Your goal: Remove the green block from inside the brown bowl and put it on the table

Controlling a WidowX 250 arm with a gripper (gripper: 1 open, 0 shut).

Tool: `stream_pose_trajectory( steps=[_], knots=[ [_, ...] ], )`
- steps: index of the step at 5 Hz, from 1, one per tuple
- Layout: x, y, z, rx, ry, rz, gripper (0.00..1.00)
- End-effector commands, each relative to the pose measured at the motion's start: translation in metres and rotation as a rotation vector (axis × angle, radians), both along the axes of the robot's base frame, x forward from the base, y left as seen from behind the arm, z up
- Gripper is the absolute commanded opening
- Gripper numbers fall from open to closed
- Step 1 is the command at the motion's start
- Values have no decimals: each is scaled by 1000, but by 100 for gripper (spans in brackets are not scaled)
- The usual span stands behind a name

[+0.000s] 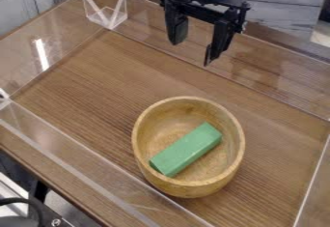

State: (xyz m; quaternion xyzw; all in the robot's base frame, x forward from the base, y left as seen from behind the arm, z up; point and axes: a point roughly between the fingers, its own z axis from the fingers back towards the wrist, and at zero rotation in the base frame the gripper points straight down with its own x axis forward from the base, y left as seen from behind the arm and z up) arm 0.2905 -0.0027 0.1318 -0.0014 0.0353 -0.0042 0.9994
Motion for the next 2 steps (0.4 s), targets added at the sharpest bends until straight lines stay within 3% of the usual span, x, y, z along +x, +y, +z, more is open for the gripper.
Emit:
stream_pose_trajectory(
  steps=[1, 2],
  knots=[
    [-15, -11, -9, -3, 18, -75, 100],
    [-59, -52, -38, 1, 50, -324, 100]
  ],
)
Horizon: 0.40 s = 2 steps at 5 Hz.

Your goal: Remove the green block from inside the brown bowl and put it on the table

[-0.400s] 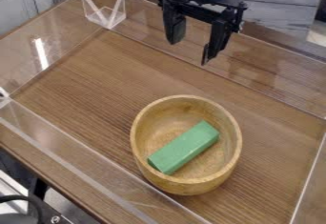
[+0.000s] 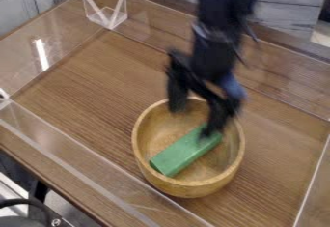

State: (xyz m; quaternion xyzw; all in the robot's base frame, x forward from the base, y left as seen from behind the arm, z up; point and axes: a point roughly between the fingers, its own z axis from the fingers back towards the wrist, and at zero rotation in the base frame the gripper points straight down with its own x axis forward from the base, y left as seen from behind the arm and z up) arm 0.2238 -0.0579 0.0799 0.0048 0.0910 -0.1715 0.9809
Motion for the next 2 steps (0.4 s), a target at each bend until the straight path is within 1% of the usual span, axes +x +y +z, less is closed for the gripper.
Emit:
stream_pose_trajectory(
  steps=[1, 2],
  knots=[
    [-14, -28, -8, 4, -116, -81, 100],
    [-22, -18, -1, -9, -156, -101, 100]
  ],
)
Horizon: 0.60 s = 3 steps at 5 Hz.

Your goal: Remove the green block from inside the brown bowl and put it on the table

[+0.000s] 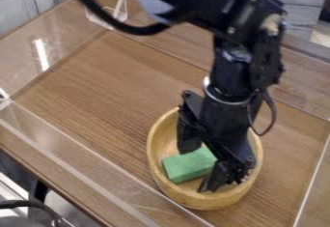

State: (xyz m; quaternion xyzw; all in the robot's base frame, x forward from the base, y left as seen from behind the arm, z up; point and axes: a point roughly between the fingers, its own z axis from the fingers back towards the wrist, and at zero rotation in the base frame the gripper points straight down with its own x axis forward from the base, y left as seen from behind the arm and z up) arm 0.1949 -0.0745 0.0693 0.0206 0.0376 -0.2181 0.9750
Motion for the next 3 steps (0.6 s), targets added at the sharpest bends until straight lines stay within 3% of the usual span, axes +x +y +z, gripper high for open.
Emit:
stream_pose_trajectory(
  steps=[1, 3],
  knots=[
    [10, 2, 1, -20, -59, -16, 100],
    [15, 6, -11, -29, -66, -18, 100]
  ],
)
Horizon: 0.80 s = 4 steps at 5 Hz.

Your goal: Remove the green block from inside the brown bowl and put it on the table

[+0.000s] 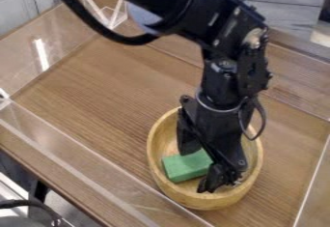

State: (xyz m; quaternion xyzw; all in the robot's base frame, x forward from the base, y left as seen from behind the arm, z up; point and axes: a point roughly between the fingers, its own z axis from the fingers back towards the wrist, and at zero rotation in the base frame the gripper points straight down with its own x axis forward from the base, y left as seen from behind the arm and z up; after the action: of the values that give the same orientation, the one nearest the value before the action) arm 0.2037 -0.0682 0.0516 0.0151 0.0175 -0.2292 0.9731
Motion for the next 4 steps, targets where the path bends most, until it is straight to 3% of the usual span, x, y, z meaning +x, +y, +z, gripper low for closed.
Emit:
stream_pose_trajectory(
  steps=[1, 4],
  knots=[
    [8, 0, 3, -14, -30, 6, 0],
    [3, 6, 13, -44, 30, 64, 0]
  ],
)
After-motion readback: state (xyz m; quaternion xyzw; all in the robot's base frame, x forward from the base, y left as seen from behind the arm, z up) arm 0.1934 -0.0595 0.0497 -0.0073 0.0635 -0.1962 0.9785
